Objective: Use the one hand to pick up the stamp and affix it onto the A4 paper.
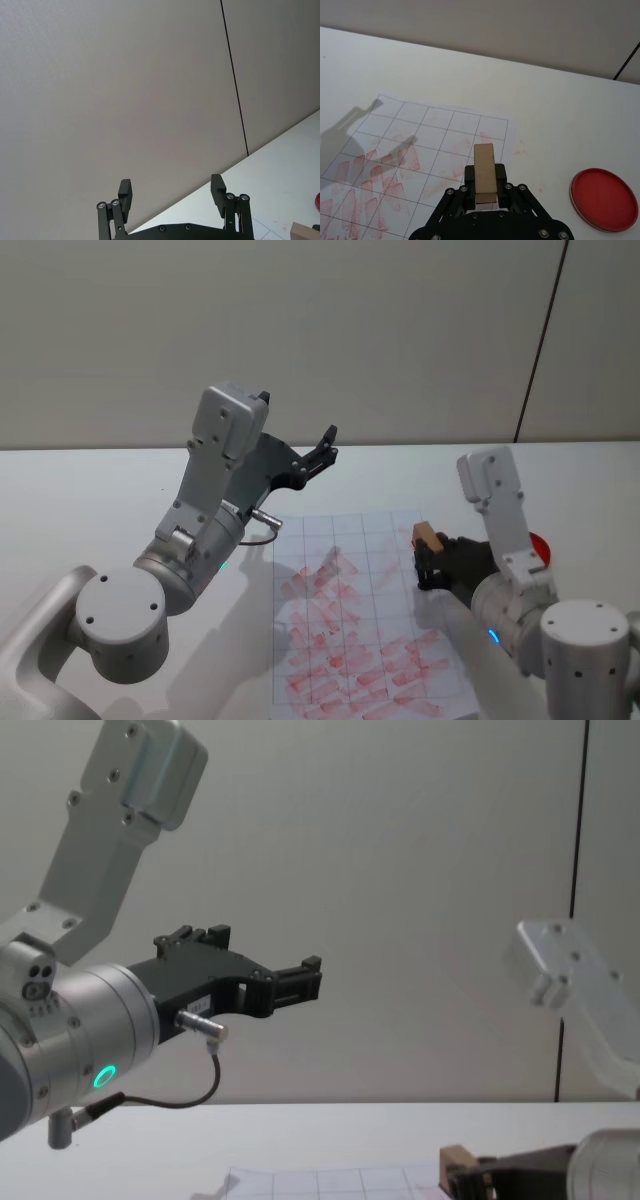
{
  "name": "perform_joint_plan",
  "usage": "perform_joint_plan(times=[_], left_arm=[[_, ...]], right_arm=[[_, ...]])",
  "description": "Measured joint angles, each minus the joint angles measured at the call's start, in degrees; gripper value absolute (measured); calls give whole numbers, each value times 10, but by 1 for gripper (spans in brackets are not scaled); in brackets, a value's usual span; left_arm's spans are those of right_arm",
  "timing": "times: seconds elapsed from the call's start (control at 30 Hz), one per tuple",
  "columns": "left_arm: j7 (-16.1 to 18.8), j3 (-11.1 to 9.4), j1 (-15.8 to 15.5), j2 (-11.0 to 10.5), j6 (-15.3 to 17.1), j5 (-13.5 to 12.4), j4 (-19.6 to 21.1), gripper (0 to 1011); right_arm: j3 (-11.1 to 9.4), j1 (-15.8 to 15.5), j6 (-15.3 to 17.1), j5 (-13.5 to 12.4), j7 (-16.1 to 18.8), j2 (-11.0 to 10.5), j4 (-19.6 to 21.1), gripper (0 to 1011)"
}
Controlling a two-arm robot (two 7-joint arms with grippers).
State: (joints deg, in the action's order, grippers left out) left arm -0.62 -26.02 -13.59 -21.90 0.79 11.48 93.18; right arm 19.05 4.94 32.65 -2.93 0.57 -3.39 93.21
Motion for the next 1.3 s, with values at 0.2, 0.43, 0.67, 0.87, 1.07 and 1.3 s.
perform_joint_plan(times=[0.2, 0.43, 0.67, 0.87, 1.07, 1.3], left_arm=[[0, 0, 0, 0, 0, 0, 0, 1001], [0, 0, 0, 0, 0, 0, 0, 1001], [0, 0, 0, 0, 0, 0, 0, 1001], [0, 0, 0, 0, 0, 0, 0, 1002], [0, 0, 0, 0, 0, 0, 0, 1001], [0, 0, 0, 0, 0, 0, 0, 1001]], right_arm=[[2, 3, -4, 7, 1, 5, -23, 218], [2, 7, -19, 7, 3, 9, -51, 218], [0, 12, -38, 2, 6, 14, -74, 218], [-2, 15, -44, -6, 6, 17, -88, 218], [-5, 16, -46, -16, 6, 19, -94, 218], [-8, 14, -46, -23, 5, 20, -92, 217]])
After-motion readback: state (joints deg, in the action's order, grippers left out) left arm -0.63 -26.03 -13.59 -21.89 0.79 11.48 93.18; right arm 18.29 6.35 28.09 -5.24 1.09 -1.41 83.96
